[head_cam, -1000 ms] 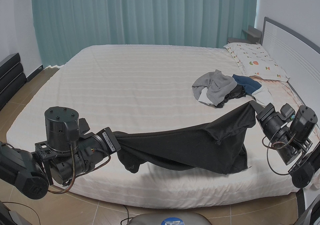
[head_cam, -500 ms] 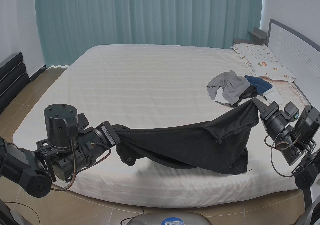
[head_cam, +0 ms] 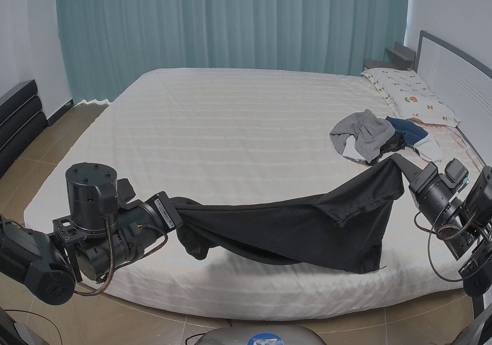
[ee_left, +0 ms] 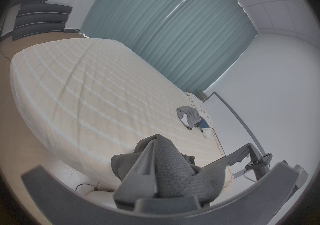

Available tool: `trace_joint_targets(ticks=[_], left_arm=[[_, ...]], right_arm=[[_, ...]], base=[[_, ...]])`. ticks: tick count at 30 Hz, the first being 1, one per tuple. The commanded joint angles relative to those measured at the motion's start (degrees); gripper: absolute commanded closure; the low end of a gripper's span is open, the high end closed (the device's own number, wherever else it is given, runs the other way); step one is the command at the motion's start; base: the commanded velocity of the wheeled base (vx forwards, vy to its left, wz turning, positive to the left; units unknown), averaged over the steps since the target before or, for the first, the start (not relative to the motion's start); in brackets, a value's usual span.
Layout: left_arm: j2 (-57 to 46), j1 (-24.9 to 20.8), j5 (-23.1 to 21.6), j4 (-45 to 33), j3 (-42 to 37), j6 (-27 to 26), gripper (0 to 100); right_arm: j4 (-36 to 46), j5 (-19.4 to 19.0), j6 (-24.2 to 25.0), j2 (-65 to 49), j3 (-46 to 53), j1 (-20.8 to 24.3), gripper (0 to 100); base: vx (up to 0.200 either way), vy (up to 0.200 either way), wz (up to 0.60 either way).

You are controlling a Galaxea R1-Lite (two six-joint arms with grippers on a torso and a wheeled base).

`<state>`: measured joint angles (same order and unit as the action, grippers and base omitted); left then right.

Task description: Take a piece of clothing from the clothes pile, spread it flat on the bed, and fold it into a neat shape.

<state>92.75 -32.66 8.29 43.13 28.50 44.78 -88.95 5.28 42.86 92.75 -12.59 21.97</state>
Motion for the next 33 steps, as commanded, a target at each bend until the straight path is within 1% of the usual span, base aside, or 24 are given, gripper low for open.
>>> trace_joint_targets(ticks=[1, 5, 6, 9, 10, 12, 14, 15, 16, 19, 20, 21, 25, 30, 33], left_arm=[[-4.8, -1.2, -0.5, -3.8, 0.6, -0.5, 100], [-9.4, -1.8, -1.9, -6.3, 1.3, -0.5, 100], [-11.3, -1.8, -2.5, -6.8, 1.4, -0.5, 100], [-12.5, -1.8, -2.8, -7.3, 1.7, -0.5, 100], [-14.2, -1.7, -2.8, -8.3, 2.4, -0.6, 100], [-15.3, -1.7, -2.8, -9.5, 3.5, -0.6, 100], [-15.9, -1.6, -3.0, -10.7, 5.5, -0.1, 100], [-15.9, -1.5, -3.0, -10.8, 5.9, 0.0, 100], [-15.6, -1.1, -3.0, -10.9, 7.3, 0.0, 100], [-14.8, -0.5, -2.8, -11.1, 9.4, 0.1, 100], [-14.5, -0.5, -2.8, -11.2, 9.6, 0.1, 100], [-13.4, -0.5, -2.4, -11.5, 10.7, 0.1, 100], [-11.1, -0.1, -2.0, -12.5, 13.5, 0.2, 100], [-6.3, 2.5, -2.5, -15.2, 18.1, 0.1, 100], [-2.9, 4.1, -2.8, -15.3, 20.1, 0.0, 100]], right_arm=[[-0.5, -0.1, -2.3, -4.5, 0.6, 1.3, 100], [0.3, 0.0, -3.1, -10.5, 0.3, 4.8, 100], [1.9, 0.0, -4.5, -12.9, -0.2, 5.5, 100], [4.1, 0.2, -6.0, -14.7, -1.2, 5.7, 100], [7.4, 0.6, -7.6, -17.8, -3.8, 5.8, 100], [10.3, 0.8, -7.8, -20.1, -6.7, 5.8, 100], [16.2, 1.0, -7.7, -22.4, -11.7, 5.4, 100], [17.1, 1.0, -7.7, -22.6, -12.4, 5.3, 100], [22.2, 1.0, -7.5, -22.7, -16.5, 4.8, 100], [29.9, 0.9, -7.4, -21.6, -23.6, 1.8, 100], [30.8, 0.9, -7.3, -21.3, -24.5, 1.4, 100], [33.1, 0.9, -7.1, -19.4, -27.6, 0.3, 100], [33.9, 1.1, -7.0, -14.2, -32.4, -2.1, 100], [33.7, 2.6, -7.1, -5.7, -37.5, -4.3, 100], [32.4, 2.6, -7.1, -1.3, -38.3, -4.4, 100]], base=[[-0.200, 0.000, 0.00], [-0.200, 0.000, 0.00], [-0.200, 0.000, 0.00], [-0.200, 0.000, 0.00], [0.000, 0.000, 0.00], [0.000, 0.000, 0.00], [0.000, 0.000, 0.00], [0.000, 0.000, 0.00], [0.000, 0.000, 0.00], [0.000, 0.000, 0.00], [0.000, 0.000, 0.00], [0.000, 0.000, 0.00], [0.000, 0.000, 0.00], [0.000, 0.000, 0.00], [0.200, 0.000, 0.00]])
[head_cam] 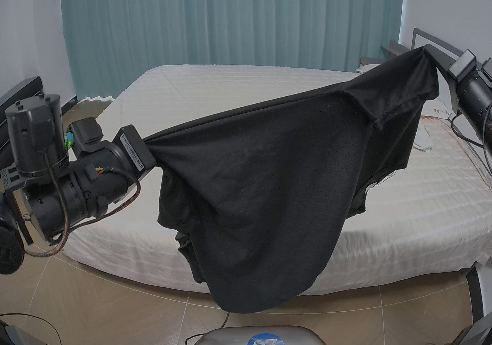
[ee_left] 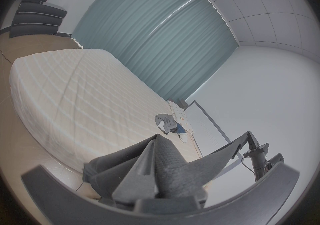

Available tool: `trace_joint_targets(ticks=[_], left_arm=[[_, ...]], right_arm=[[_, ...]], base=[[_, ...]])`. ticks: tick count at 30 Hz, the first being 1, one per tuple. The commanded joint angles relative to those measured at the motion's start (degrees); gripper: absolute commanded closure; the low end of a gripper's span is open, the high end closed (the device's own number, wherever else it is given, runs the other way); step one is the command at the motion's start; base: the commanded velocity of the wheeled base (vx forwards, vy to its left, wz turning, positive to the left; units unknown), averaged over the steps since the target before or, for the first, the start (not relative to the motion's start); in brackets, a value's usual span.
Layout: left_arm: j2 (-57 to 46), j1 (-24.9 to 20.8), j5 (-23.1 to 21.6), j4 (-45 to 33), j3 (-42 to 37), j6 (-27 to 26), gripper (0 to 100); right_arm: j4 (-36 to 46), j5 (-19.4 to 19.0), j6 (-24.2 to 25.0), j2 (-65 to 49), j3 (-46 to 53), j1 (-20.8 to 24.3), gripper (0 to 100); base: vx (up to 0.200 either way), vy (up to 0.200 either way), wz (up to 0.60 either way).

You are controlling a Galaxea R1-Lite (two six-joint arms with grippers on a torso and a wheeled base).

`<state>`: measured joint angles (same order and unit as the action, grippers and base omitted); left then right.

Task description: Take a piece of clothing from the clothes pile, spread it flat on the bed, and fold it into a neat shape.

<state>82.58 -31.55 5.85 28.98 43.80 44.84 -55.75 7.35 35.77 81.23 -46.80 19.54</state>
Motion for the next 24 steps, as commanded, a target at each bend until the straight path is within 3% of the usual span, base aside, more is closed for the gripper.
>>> trace_joint_targets(ticks=[1, 9, 24], left_arm=[[8.1, 3.5, -0.5, -1.0, 5.3, -0.1, 100], [18.8, 9.1, -0.7, -1.1, 13.9, -0.3, 100], [32.8, 10.9, -0.6, -0.8, 24.1, -0.1, 100]], right_arm=[[-1.5, 0.6, 0.0, 11.2, -4.3, -2.0, 100], [-13.1, 2.1, -1.0, 20.5, -7.0, -2.2, 100], [-13.7, 1.5, -4.6, 32.2, -14.9, -2.4, 100]], base=[[0.200, 0.000, 0.00], [0.200, 0.000, 0.00], [0.200, 0.000, 0.00]])
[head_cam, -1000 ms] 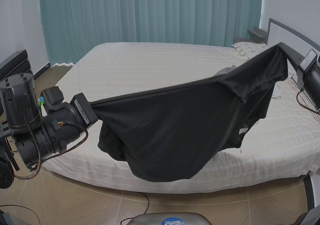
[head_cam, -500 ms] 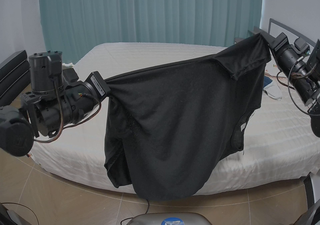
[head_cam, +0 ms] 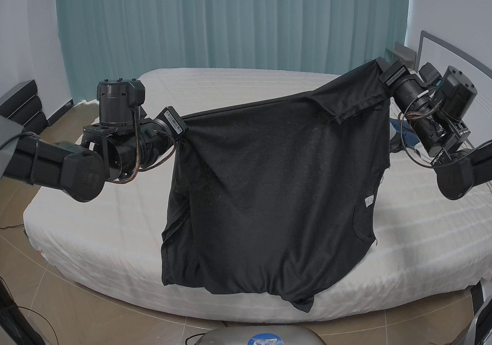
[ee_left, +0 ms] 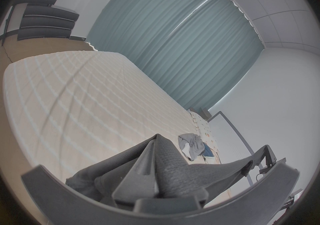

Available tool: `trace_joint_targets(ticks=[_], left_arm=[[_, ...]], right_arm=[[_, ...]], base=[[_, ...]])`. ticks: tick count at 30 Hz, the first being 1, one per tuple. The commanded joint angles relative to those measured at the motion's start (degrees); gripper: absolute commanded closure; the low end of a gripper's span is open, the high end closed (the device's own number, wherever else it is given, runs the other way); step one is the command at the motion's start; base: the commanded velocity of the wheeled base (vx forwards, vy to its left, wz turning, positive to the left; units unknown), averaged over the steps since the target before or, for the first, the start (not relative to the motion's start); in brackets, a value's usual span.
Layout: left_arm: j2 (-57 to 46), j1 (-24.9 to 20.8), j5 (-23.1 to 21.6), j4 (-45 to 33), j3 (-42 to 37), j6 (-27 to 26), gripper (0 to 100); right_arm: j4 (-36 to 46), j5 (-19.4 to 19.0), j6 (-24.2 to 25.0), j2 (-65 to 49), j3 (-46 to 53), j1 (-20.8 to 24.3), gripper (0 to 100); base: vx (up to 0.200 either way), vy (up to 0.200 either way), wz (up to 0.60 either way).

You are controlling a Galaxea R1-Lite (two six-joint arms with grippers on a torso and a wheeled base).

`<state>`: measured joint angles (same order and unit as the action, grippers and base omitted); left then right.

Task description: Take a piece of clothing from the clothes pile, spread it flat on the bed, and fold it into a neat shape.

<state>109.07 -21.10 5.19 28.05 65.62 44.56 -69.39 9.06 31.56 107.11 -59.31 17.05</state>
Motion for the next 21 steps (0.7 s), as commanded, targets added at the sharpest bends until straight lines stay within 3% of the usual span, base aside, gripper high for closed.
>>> trace_joint_targets(ticks=[1, 21], left_arm=[[7.4, 0.4, 0.2, 0.3, 2.8, 0.4, 100], [26.6, 0.8, 1.0, 4.4, 9.7, 0.6, 100]], right_arm=[[0.0, -0.2, -0.4, 7.6, -3.1, 0.1, 100], [-4.4, 1.1, 0.3, 30.4, -9.1, -1.6, 100]], base=[[0.000, 0.000, 0.00], [0.000, 0.000, 0.00]])
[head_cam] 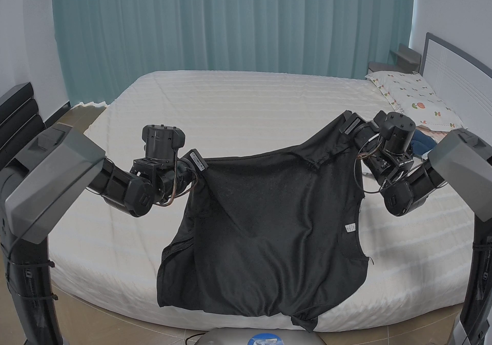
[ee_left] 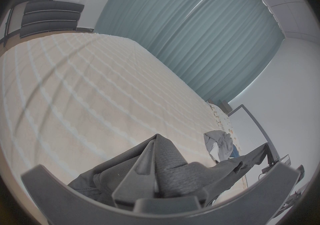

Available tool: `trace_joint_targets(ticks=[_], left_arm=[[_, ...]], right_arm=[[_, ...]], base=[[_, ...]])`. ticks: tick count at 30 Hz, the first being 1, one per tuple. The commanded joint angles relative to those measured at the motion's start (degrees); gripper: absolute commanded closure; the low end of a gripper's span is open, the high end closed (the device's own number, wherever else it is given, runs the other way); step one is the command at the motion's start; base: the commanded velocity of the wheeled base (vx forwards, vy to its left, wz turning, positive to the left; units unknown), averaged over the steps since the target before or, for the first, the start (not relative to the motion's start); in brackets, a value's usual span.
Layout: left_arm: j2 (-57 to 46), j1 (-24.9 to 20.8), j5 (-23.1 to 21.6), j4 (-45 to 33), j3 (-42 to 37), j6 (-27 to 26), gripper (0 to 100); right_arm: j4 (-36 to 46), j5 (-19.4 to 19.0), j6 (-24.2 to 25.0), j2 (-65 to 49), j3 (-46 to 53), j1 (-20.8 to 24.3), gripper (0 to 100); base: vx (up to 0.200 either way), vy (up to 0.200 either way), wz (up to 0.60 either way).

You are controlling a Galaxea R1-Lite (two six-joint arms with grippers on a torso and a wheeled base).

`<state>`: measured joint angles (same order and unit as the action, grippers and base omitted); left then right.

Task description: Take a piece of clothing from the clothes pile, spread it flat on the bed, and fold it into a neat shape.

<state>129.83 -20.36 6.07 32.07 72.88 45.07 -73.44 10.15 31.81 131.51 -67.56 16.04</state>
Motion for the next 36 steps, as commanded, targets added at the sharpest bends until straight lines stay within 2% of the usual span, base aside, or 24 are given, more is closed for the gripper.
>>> trace_joint_targets(ticks=[1, 3, 4, 10, 16, 19, 21, 23, 27, 29, 31, 32, 34, 36], left_arm=[[7.0, 0.1, 0.1, 0.4, 3.1, 0.8, 100], [7.8, 0.0, 0.1, 0.3, 3.7, 1.7, 100], [9.4, 0.0, 0.1, -0.3, 5.1, 3.6, 0], [11.9, 0.1, 0.7, -0.3, 5.2, 3.7, 0], [11.8, 1.5, 6.1, -3.2, 5.2, 2.7, 0], [11.0, 3.0, 6.6, -7.0, 4.6, 1.2, 0], [10.3, 3.5, 6.4, -8.2, 4.6, 1.1, 0], [8.2, 4.4, 5.7, -10.5, 4.1, 0.8, 0], [4.9, 5.5, 0.3, -12.6, 1.2, 0.6, 0], [1.2, 7.3, -6.7, -13.1, -1.9, 0.3, 0], [-1.0, 8.5, -11.0, -13.1, -3.9, 0.3, 0], [-1.2, 8.6, -11.3, -13.1, -4.1, 0.3, 0], [-3.4, 10.2, -14.7, -13.0, -7.9, 0.1, 0], [-4.2, 11.5, -17.5, -13.1, -10.3, 0.0, 0]], right_arm=[[-0.3, 0.0, 0.1, 6.9, -0.8, -0.5, 0], [-0.3, 0.0, 0.1, 7.7, -0.8, -0.5, 0], [-0.3, 0.0, 0.1, 9.4, -0.1, -0.5, 0], [-0.2, 0.2, -0.1, 12.6, 2.5, -1.5, 0], [2.6, -0.6, -0.7, 9.4, 6.8, -4.7, 0], [9.2, -1.9, -0.8, 5.2, 9.8, -7.7, 0], [10.2, -3.3, -0.8, 3.8, 11.1, -8.7, 0], [10.2, -6.4, -0.2, 1.6, 14.2, -10.1, 0], [10.1, -8.3, 1.0, -0.8, 20.2, -10.5, 0], [8.7, -11.0, 3.7, -2.1, 25.5, -10.4, 0], [6.0, -13.8, 6.3, -3.2, 29.7, -10.5, 0], [5.8, -13.9, 6.4, -3.3, 30.0, -10.5, 0], [2.5, -17.4, 7.7, -3.4, 35.7, -10.9, 0], [-0.2, -18.3, 8.0, -3.1, 39.2, -11.4, 0]], base=[[0.000, 0.000, 0.00], [0.000, 0.000, 0.00], [0.000, 0.000, 0.00], [0.000, 0.000, 0.00], [0.000, 0.000, 0.00], [0.000, 0.000, 0.00], [0.000, 0.000, 0.00], [0.000, 0.000, 0.00], [0.000, 0.000, 0.00], [0.000, 0.000, 0.00], [0.000, 0.000, 0.00], [0.000, 0.000, 0.00], [0.000, 0.000, 0.00], [0.000, 0.000, 0.00]])
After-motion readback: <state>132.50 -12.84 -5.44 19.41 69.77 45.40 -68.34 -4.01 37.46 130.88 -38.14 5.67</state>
